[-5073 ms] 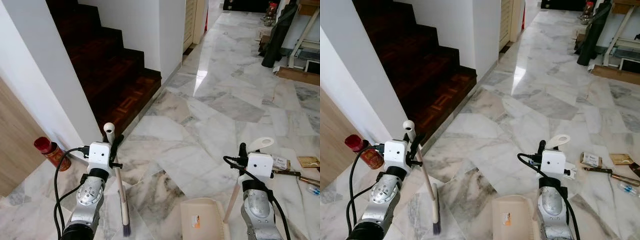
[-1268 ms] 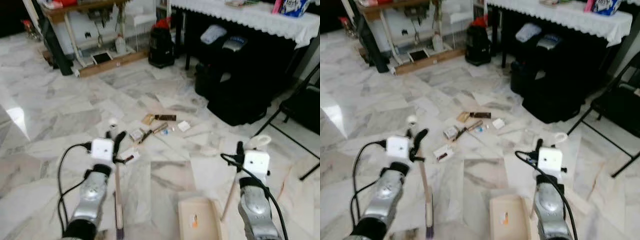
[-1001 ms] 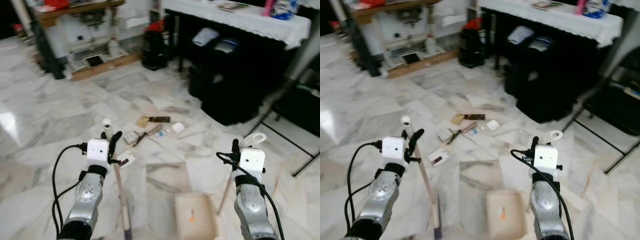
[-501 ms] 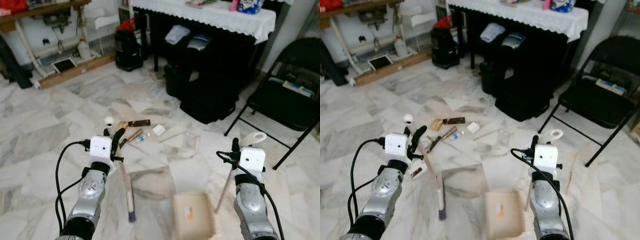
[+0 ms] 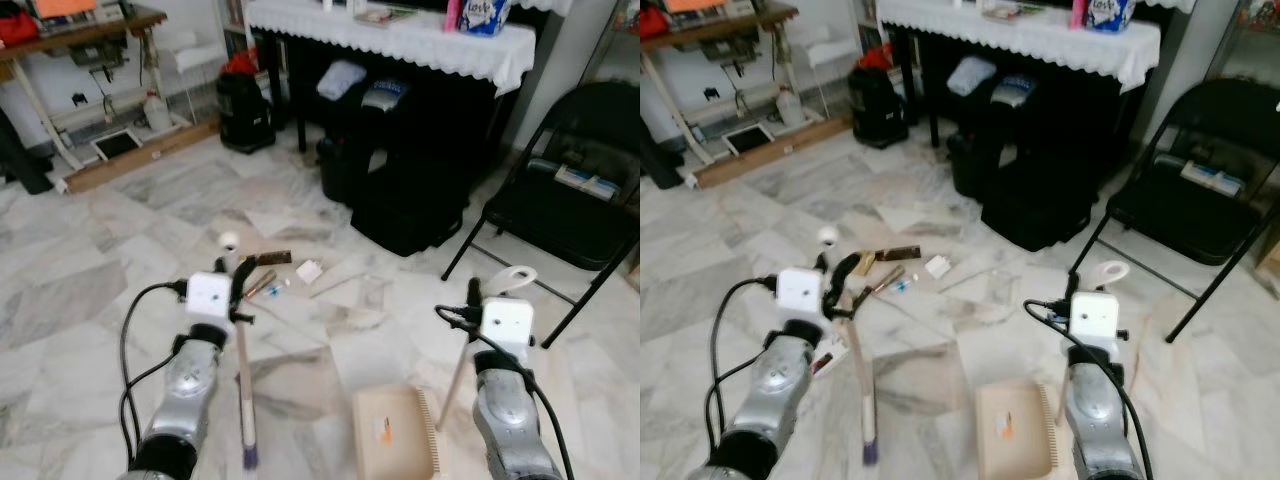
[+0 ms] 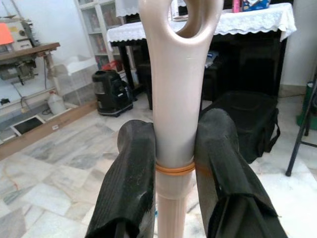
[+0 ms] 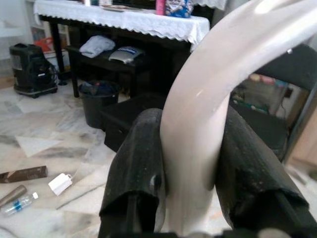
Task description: Sweep floor
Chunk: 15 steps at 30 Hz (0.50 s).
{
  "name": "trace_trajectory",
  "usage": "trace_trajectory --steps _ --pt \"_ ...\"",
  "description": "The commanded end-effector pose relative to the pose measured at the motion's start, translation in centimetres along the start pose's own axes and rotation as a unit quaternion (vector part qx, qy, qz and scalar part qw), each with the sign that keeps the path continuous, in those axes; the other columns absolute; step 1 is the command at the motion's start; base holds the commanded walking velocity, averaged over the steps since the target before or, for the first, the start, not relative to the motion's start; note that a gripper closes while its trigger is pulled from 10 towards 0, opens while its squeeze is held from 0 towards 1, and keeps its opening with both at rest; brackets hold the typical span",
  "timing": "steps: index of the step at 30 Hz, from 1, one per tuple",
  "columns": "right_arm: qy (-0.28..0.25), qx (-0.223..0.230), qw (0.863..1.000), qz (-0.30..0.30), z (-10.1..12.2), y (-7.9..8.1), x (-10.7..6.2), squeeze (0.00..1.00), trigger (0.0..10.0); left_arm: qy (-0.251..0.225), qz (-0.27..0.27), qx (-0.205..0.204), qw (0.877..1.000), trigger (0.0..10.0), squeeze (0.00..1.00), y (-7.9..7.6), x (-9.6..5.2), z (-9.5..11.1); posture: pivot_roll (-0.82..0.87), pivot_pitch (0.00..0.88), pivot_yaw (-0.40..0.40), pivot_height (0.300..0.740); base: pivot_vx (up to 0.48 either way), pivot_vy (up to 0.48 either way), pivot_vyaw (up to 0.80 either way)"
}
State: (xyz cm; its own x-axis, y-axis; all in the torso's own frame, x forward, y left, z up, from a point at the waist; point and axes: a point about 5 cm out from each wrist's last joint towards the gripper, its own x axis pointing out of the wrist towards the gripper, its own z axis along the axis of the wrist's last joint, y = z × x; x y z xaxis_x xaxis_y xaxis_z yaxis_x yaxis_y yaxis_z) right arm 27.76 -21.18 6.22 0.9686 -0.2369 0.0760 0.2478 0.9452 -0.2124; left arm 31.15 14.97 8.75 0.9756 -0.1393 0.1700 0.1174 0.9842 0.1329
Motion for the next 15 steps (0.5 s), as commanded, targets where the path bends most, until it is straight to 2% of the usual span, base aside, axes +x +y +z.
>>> trace_trajectory --steps 1,6,15 --pt "-0.026 -0.005 1.000 0.005 1.18 0.41 0.60 0.00 10.0 -0.018 0.010 0.014 1.000 10.0 0.00 1.09 0.26 0.65 -0.05 0.000 0.025 0.740 0.255 0.000 0.00" --pt "-0.028 -0.004 1.000 0.009 1.22 0.61 0.55 0.00 10.0 -0.018 0.009 0.015 1.000 10.0 0.00 1.14 0.22 0.61 -0.05 0.000 0.029 0.740 0.257 0.000 0.50" --pt "-0.027 0.007 1.000 0.005 1.14 0.59 0.44 0.00 10.0 -0.013 0.009 0.017 1.000 10.0 0.00 1.35 0.01 0.39 -0.05 0.000 0.035 0.740 0.269 0.000 0.00"
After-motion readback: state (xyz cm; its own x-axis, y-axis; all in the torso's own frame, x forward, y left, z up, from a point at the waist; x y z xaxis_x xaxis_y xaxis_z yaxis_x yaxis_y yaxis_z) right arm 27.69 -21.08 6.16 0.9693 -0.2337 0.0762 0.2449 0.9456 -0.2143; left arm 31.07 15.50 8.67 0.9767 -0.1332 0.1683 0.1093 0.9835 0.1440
